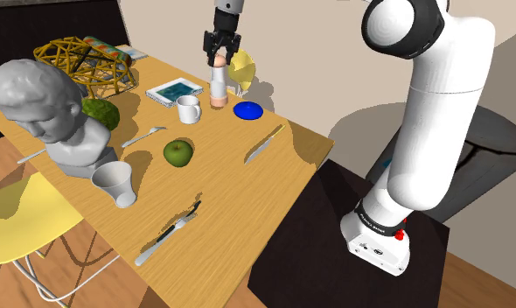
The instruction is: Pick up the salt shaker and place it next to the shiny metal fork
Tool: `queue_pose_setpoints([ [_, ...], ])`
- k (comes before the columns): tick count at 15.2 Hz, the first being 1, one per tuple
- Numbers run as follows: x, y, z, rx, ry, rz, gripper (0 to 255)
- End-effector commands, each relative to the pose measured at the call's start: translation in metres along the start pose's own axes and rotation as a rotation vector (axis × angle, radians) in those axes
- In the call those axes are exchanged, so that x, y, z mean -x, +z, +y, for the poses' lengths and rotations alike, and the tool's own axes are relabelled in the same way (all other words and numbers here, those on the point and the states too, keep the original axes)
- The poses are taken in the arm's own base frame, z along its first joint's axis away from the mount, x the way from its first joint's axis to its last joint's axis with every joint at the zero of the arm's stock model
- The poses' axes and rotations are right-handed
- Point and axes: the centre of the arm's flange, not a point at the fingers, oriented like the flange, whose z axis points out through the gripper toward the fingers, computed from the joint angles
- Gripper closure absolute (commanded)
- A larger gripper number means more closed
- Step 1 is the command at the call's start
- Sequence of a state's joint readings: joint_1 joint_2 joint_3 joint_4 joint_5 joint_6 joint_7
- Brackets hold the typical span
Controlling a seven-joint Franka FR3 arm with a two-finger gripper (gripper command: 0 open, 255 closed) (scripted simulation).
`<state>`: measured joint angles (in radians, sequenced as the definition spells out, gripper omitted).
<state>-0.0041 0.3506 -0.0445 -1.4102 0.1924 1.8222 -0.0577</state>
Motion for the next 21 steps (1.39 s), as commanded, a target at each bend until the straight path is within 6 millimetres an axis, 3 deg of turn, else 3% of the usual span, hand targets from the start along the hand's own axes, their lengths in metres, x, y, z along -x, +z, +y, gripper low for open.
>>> queue_pose_setpoints([
  [1,-0.001,-0.011,-0.002,0.0,0.0,0.0,255],
  [15,-0.006,-0.081,-0.014,0.0,0.0,0.0,255],
  [21,0.058,-0.078,-0.061,0.0,0.0,0.0,255],
])
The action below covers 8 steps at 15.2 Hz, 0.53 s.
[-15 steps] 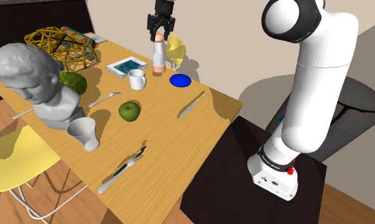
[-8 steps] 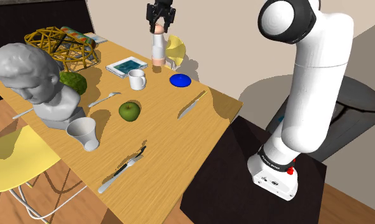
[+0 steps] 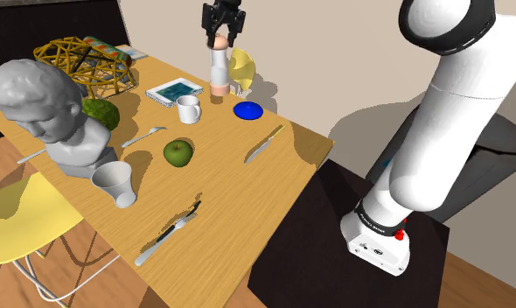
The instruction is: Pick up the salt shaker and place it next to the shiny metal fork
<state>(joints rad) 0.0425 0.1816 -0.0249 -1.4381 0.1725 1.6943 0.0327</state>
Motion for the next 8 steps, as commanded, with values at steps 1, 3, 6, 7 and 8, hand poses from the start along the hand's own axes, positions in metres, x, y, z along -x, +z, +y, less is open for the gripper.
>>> queue_pose_setpoints([
  [1,0.021,0.002,-0.015,0.0,0.0,0.0,255],
  [3,0.042,0.003,-0.031,0.0,0.0,0.0,255],
  [6,0.074,0.005,-0.054,0.0,0.0,0.0,255],
  [7,0.085,0.006,-0.062,0.0,0.0,0.0,255],
  [8,0.096,0.006,-0.069,0.0,0.0,0.0,255],
])
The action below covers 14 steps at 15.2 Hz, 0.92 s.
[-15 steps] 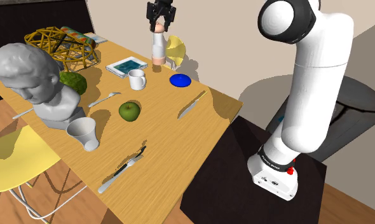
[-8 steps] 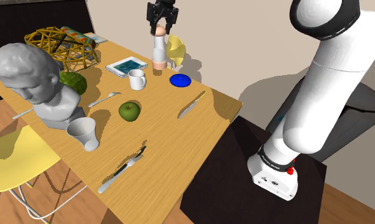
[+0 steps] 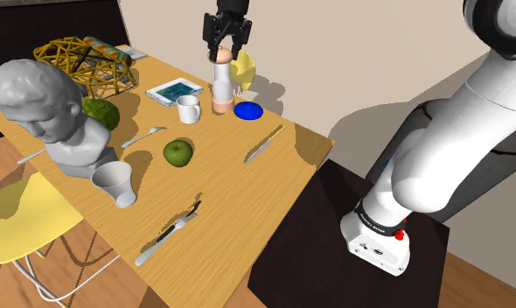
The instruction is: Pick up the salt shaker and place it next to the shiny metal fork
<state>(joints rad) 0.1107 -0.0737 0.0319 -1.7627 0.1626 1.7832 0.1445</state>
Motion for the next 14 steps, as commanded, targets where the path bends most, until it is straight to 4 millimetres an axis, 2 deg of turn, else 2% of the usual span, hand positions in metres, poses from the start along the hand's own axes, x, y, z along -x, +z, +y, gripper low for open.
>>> queue_pose_setpoints([
  [1,0.023,0.002,-0.017,0.001,0.001,0.0,255],
  [14,0.162,0.009,-0.118,0.001,0.001,0.0,255],
])
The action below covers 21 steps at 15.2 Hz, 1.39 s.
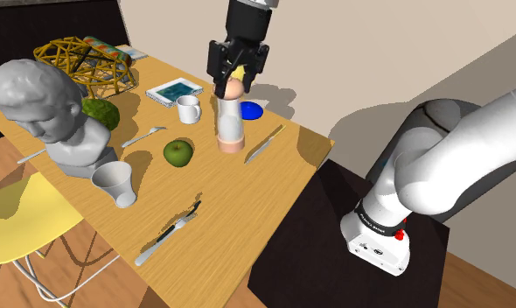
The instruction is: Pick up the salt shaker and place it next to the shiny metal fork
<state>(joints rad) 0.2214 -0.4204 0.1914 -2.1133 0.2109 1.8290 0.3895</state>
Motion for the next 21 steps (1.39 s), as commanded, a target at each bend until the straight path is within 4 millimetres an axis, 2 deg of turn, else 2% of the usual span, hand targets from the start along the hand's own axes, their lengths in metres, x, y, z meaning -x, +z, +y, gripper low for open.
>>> queue_pose_setpoints([
  [1,0.021,0.001,-0.018,0.0,0.001,0.0,255],
  [12,0.141,0.007,-0.105,0.0,0.001,0.0,255],
  [21,0.144,0.054,-0.097,0.0,0.001,0.0,255],
])
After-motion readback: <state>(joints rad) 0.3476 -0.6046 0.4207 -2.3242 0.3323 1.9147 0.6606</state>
